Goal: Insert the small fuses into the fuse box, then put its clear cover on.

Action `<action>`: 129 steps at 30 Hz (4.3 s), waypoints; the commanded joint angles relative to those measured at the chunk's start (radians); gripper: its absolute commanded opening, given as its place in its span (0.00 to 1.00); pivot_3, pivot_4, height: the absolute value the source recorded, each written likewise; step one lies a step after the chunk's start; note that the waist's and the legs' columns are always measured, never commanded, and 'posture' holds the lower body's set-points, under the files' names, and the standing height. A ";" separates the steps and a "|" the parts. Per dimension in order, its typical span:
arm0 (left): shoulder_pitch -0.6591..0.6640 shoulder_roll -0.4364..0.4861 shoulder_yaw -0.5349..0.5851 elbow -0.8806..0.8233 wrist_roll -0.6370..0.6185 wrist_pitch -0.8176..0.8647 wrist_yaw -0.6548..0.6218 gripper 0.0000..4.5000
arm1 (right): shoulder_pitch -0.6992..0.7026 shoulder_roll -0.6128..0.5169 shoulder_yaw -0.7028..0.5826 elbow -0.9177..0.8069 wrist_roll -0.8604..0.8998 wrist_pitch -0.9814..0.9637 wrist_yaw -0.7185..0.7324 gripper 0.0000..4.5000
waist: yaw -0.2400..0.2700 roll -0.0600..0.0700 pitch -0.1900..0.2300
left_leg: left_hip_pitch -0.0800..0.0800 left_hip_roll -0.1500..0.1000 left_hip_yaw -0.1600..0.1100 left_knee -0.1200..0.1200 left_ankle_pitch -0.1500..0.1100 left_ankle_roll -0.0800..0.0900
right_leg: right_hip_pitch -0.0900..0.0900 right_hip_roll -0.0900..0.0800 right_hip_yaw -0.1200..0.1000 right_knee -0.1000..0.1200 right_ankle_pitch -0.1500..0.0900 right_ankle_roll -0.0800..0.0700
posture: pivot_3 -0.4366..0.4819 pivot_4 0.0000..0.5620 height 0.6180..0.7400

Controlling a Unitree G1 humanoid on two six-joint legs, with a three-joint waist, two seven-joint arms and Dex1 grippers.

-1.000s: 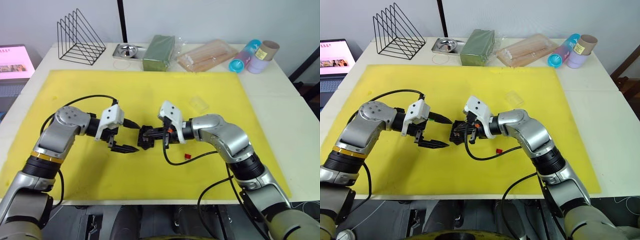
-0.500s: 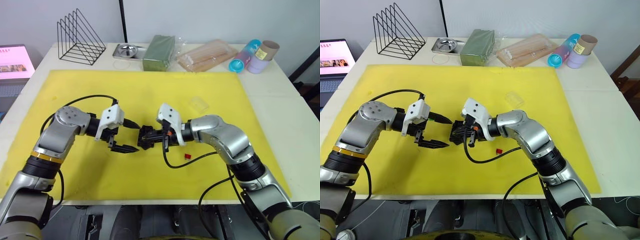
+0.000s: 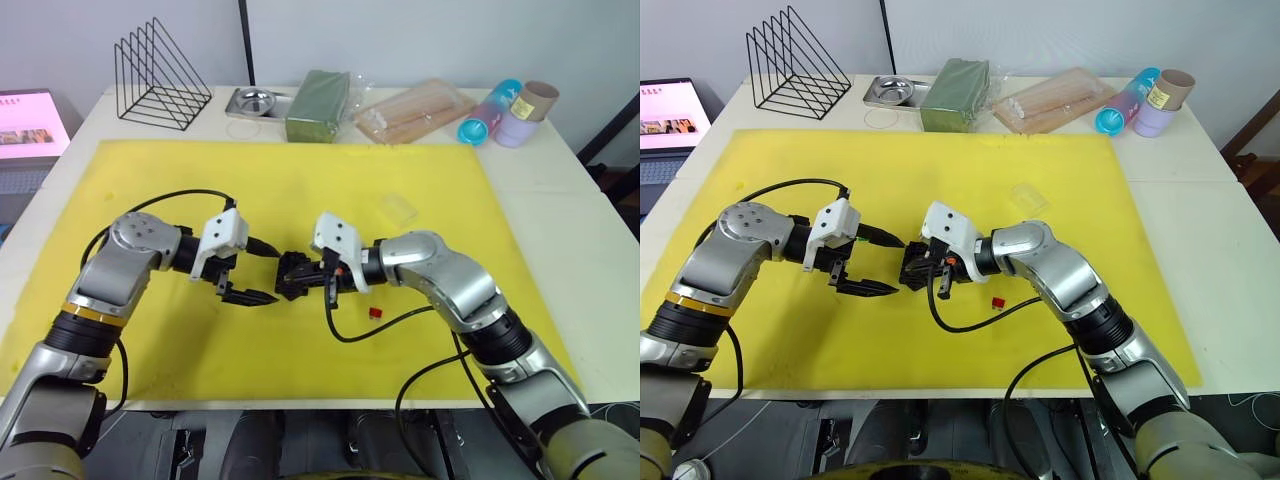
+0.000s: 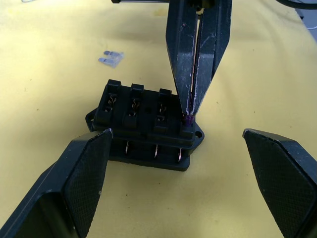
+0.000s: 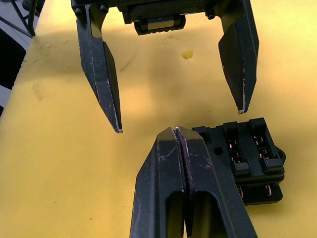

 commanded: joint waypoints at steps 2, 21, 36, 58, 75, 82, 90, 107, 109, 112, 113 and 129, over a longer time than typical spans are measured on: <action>-0.016 -0.001 0.028 -0.015 -0.008 0.003 0.005 1.00 | 0.013 -0.020 0.018 -0.008 -0.010 0.010 0.018 0.01 | 0.000 0.000 0.000 | 0.000 0.000 0.000 0.000 0.000 0.000 | 0.000 0.000 0.000 0.000 0.000 0.000 | 0.48 0.27 1.00; -0.007 0.002 0.031 -0.020 -0.012 0.007 0.020 1.00 | 0.032 -0.057 0.088 0.068 -0.135 -0.114 0.018 0.01 | 0.001 0.000 0.000 | 0.001 0.000 0.000 0.000 0.000 0.000 | 0.001 0.000 0.000 0.000 0.000 0.000 | 0.48 0.27 1.00; -0.011 0.001 0.033 -0.014 -0.011 0.008 0.019 1.00 | 0.011 -0.082 0.141 0.129 -0.222 -0.151 0.036 0.01 | 0.006 0.000 -0.001 | 0.015 0.000 -0.001 -0.002 0.000 0.000 | 0.017 0.000 -0.001 -0.005 0.000 0.000 | 0.48 0.27 1.00; -0.020 0.021 0.071 0.032 -0.018 0.005 -0.008 1.00 | -0.060 -0.026 -0.162 -0.050 0.099 0.081 0.062 0.01 | 0.000 0.001 0.000 | 0.016 0.000 -0.001 -0.003 0.000 0.000 | 0.018 0.000 -0.001 -0.007 0.000 0.000 | 0.48 0.27 1.00; 0.024 0.230 0.268 0.137 -0.056 0.182 0.033 1.00 | 0.247 -0.509 -0.515 -0.265 0.180 0.070 0.150 0.78 | 0.001 0.001 0.000 | 0.011 0.001 -0.001 -0.005 0.000 0.000 | 0.014 -0.001 -0.001 -0.009 0.000 0.000 | 0.48 0.27 1.00; 0.040 0.287 0.289 0.273 -0.034 0.134 0.015 1.00 | 0.468 -0.642 -0.665 -0.222 0.171 0.004 0.192 0.99 | 0.002 0.001 0.000 | 0.011 0.001 0.000 -0.004 0.000 0.000 | 0.014 -0.001 -0.001 -0.009 -0.001 0.000 | 0.48 0.27 1.00; -0.007 0.296 0.276 0.450 0.018 0.024 -0.027 1.00 | 0.586 -0.673 -0.741 -0.156 0.156 -0.053 0.182 0.99 | 0.003 0.001 0.000 | 0.011 0.001 0.001 -0.004 0.000 0.000 | 0.014 -0.001 -0.001 -0.009 0.000 0.000 | 0.48 0.27 1.00; -0.066 0.183 0.227 0.418 -0.053 0.398 -0.080 1.00 | 0.303 -0.573 -0.537 -0.260 0.216 -0.019 0.091 0.99 | -0.002 0.001 0.000 | 0.011 0.001 0.000 -0.004 0.000 0.000 | 0.014 0.000 -0.001 -0.009 0.000 0.000 | 0.48 0.27 1.00; -0.078 0.159 0.240 0.387 -0.140 0.636 -0.069 1.00 | 0.206 -0.516 -0.453 -0.276 0.215 -0.004 0.074 0.99 | -0.003 0.001 0.000 | 0.011 0.001 0.000 -0.004 0.000 0.000 | 0.014 0.000 -0.001 -0.008 0.000 0.000 | 0.48 0.27 1.00; -0.086 0.145 0.251 0.358 -0.201 0.839 -0.030 1.00 | 0.130 -0.469 -0.384 -0.271 0.203 0.012 0.060 0.99 | -0.002 0.001 0.001 | 0.010 0.001 -0.001 -0.004 0.000 0.000 | 0.013 0.000 -0.001 -0.008 0.000 0.000 | 0.48 0.27 1.00; -0.084 0.146 0.254 0.348 -0.215 0.881 -0.016 1.00 | 0.116 -0.460 -0.368 -0.274 0.203 0.014 0.058 0.99 | -0.001 0.001 0.001 | 0.008 0.001 -0.002 -0.004 0.000 0.000 | 0.011 0.000 -0.001 -0.008 0.000 0.000 | 0.48 0.27 1.00; -0.273 0.020 0.332 0.563 -0.283 1.246 0.284 0.64 | 0.006 -0.367 -0.246 -0.268 0.168 0.002 0.046 1.00 | 0.004 0.001 0.000 | 0.001 0.001 -0.003 -0.001 0.000 0.000 | 0.005 -0.002 -0.002 -0.005 0.000 0.000 | 0.48 0.27 1.00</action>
